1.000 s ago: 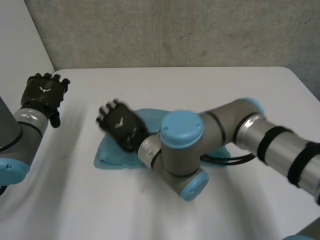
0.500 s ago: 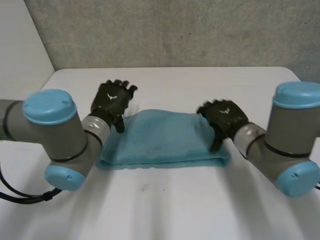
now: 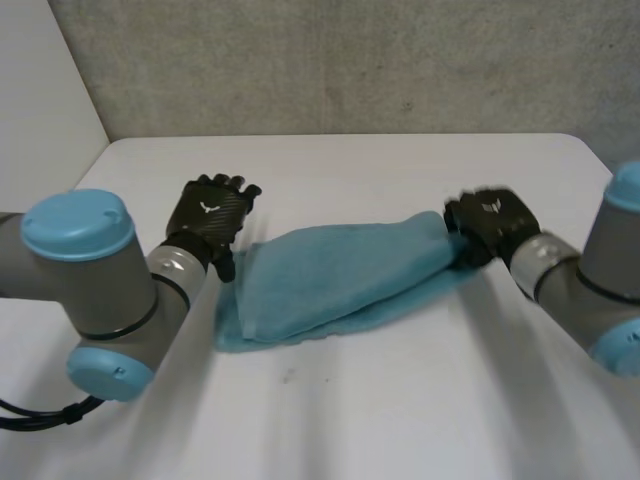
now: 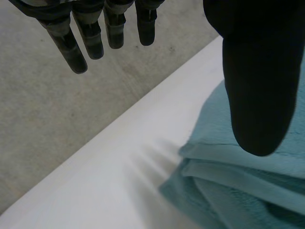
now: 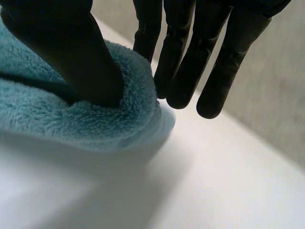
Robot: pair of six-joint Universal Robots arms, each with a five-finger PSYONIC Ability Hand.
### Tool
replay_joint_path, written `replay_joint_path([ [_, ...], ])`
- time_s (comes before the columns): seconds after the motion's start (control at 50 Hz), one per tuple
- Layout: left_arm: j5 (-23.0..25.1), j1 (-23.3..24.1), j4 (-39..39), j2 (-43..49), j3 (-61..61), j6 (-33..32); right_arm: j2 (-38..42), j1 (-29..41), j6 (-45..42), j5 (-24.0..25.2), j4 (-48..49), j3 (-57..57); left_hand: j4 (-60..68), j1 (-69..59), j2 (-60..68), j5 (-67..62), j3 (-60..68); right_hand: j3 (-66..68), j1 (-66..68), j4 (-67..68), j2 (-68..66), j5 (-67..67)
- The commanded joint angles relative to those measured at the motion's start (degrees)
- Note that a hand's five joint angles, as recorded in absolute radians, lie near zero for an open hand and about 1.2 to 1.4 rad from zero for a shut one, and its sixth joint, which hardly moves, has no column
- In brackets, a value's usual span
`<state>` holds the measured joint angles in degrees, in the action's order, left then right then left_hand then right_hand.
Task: Fold the laundry
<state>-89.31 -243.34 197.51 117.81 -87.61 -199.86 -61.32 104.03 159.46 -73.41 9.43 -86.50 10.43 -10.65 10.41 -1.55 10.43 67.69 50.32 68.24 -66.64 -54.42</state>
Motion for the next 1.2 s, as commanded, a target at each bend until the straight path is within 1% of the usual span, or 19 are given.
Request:
replay_joint_path([
  [0.02, -0.52, -2.05, -0.02, -6.80, -4.76, 0.00, 3.89, 15.64, -2.05, 0.63, -6.51, 20.80, 0.62, -0.41, 0.64, 0.50, 0.63, 12.31, 29.68, 11.76, -13.36, -15.58],
  [0.04, -1.21, -2.31, -0.02, -8.02, -5.55, 0.00, 3.92, 15.68, -2.05, 0.63, -6.53, 20.84, 0.46, -0.24, 0.47, 0.66, 0.46, 12.31, 29.68, 11.76, -13.36, -15.58],
  [0.08, -2.09, -2.66, -0.02, -8.90, -6.08, 0.09, 11.27, 22.76, -3.01, 1.07, -9.24, 28.45, 0.45, -0.24, 0.47, 0.66, 0.46, 12.31, 29.68, 11.76, -13.36, -15.58],
  [0.14, -4.02, -3.89, -0.10, -10.14, -6.96, 0.09, 13.86, 25.88, -3.90, 1.16, -10.22, 31.39, 0.12, 0.10, 0.14, 1.00, 0.12, 12.31, 29.68, 11.76, -13.36, -15.58],
  [0.18, -4.82, -4.42, -0.19, -10.58, -7.22, 0.18, 18.06, 31.21, -6.08, 1.69, -12.14, 34.63, -0.05, 0.27, -0.03, 1.17, -0.05, 12.31, 29.68, 11.76, -13.36, -15.58],
  [0.32, -6.06, -6.79, -0.72, -11.72, -7.57, 0.62, 24.05, 35.54, -11.81, 3.62, -13.82, 34.73, -0.39, 0.60, -0.37, 1.51, -0.38, 12.31, 29.68, 11.76, -13.36, -15.58],
  [0.34, -5.97, -7.06, -0.72, -11.72, -7.05, 0.62, 23.88, 35.28, -12.24, 2.84, -13.47, 34.82, -0.39, 0.60, -0.37, 1.51, -0.38, -7.62, 9.76, -8.16, 6.56, 4.34],
  [0.36, -5.97, -7.06, -0.72, -11.72, -7.05, 0.62, 23.88, 35.28, -12.25, 2.83, -13.47, 34.82, -0.39, 0.60, -0.37, 1.51, -0.38, -7.82, 9.56, -8.36, 6.76, 4.54],
  [0.4, -5.79, -7.06, -0.63, -11.72, -6.00, 0.53, 21.26, 34.58, -10.94, 1.52, -13.30, 35.26, -0.39, 0.60, -0.37, 1.51, -0.38, -47.33, -29.96, -47.87, 46.28, 44.05],
  [0.42, -5.79, -7.06, -0.63, -11.72, -5.99, 0.53, 21.24, 34.58, -10.93, 1.51, -13.30, 35.26, -0.39, 0.60, -0.37, 1.51, -0.38, -47.51, -30.14, -48.06, 46.46, 44.24],
  [0.44, -5.62, -6.62, -0.63, -11.55, -4.95, 0.44, 18.80, 34.32, -8.93, -0.05, -13.30, 35.17, -0.39, 0.60, -0.37, 1.51, -0.38, -57.69, -40.32, -58.24, 56.64, 54.42],
  [0.52, -5.61, -5.74, -0.63, -10.67, -2.39, 0.62, 13.68, 32.20, -1.44, -2.70, -13.12, 33.85, -0.39, 0.60, -0.37, 1.51, -0.38, -57.69, -40.32, -58.24, 56.64, 54.42],
  [0.56, -5.61, -3.65, -0.63, -8.57, 1.02, 1.93, 9.22, 28.62, 6.61, -3.76, -13.12, 30.71, -0.39, 0.60, -0.37, 1.51, -0.38, -57.69, -40.32, -58.24, 56.64, 54.42],
  [0.58, -5.61, -3.63, -0.63, -8.56, 1.04, 1.93, 9.20, 28.60, 6.65, -3.76, -13.12, 30.69, -0.39, 0.60, -0.37, 1.51, -0.38, -57.69, -40.32, -58.24, 56.64, 54.42],
  [0.62, -5.61, 0.65, -1.07, -5.67, 5.15, 4.12, 5.79, 25.10, 12.07, -3.76, -13.12, 27.54, -0.05, 0.27, -0.03, 1.17, -0.05, -57.69, -40.32, -58.24, 56.64, 54.42],
  [0.82, -5.53, 8.14, -5.80, 1.71, 11.84, 13.26, 4.54, 18.06, 20.17, -4.46, -13.91, 24.27, 0.79, -0.57, 0.81, 0.33, 0.79, -57.69, -40.32, -58.24, 56.64, 54.42],
  [0.9, -5.61, 8.50, -8.80, 3.83, 12.20, 15.56, 5.33, 17.17, 21.59, -4.29, -14.35, 24.98, 0.96, -0.74, 0.98, 0.16, 0.96, -57.69, -40.32, -58.24, 56.64, 54.42],
  [1.0, -5.79, 8.15, -12.67, 6.12, 11.76, 17.67, 12.52, 17.61, 21.77, -3.85, -17.07, 29.44, 0.62, -0.41, 0.64, 0.50, 0.63, -57.69, -40.32, -58.24, 56.64, 54.42],
  [1.2, -6.05, 1.91, -15.74, 7.17, 7.20, 16.53, 21.75, 17.96, 21.33, -2.53, -21.99, 37.09, 0.45, -0.24, 0.47, 0.66, 0.46, -57.69, -40.32, -58.24, 56.64, 54.42],
])
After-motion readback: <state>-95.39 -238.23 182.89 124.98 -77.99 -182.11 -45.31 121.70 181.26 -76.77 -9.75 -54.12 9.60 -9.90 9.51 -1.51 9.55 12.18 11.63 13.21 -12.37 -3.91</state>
